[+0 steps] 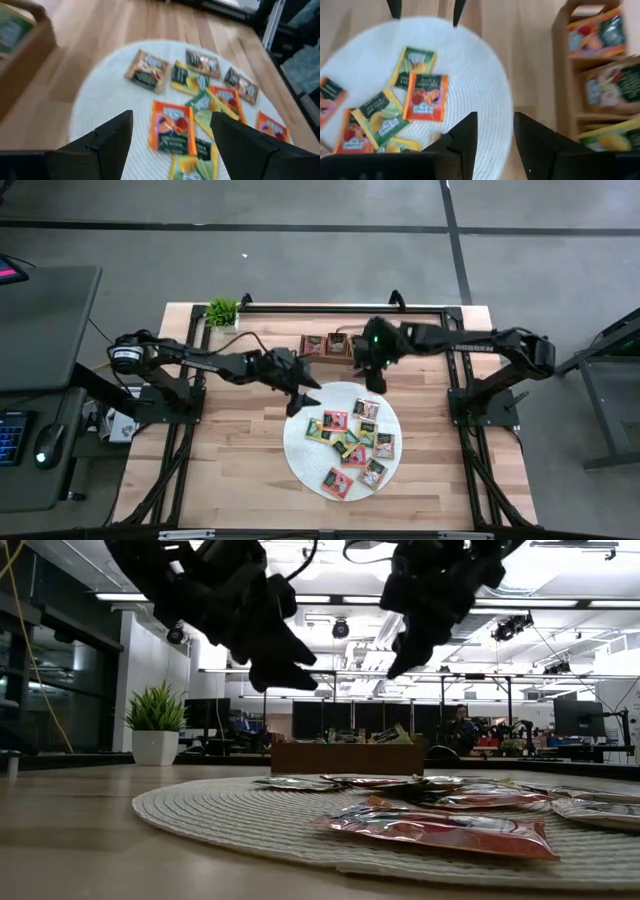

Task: Pick & Place Tea
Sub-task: Put the orange tea bag into the left section of the wooden organizer

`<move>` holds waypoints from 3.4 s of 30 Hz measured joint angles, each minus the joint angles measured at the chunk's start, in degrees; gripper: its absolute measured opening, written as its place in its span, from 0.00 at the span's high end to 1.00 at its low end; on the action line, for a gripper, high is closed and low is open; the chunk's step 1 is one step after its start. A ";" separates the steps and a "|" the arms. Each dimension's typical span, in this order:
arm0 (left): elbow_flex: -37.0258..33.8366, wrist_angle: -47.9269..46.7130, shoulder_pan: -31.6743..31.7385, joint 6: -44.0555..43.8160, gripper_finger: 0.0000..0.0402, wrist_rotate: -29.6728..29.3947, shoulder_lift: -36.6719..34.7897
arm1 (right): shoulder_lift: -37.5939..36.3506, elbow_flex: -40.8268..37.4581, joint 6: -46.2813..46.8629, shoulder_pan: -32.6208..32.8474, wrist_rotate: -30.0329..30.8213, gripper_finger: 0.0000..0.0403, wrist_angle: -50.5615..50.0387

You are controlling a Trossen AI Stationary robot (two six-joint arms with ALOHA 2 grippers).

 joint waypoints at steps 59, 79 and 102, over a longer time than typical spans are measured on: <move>0.07 11.34 -2.89 -57.01 0.34 4.06 13.56 | 14.80 -16.04 18.25 24.80 14.25 1.00 35.74; 0.04 10.48 -2.89 -57.30 0.34 3.35 13.54 | 15.17 -16.12 20.67 26.50 16.20 1.00 36.50; 0.02 9.53 -2.89 -57.23 0.34 3.05 13.49 | 19.15 -16.10 21.92 26.61 14.73 1.00 39.25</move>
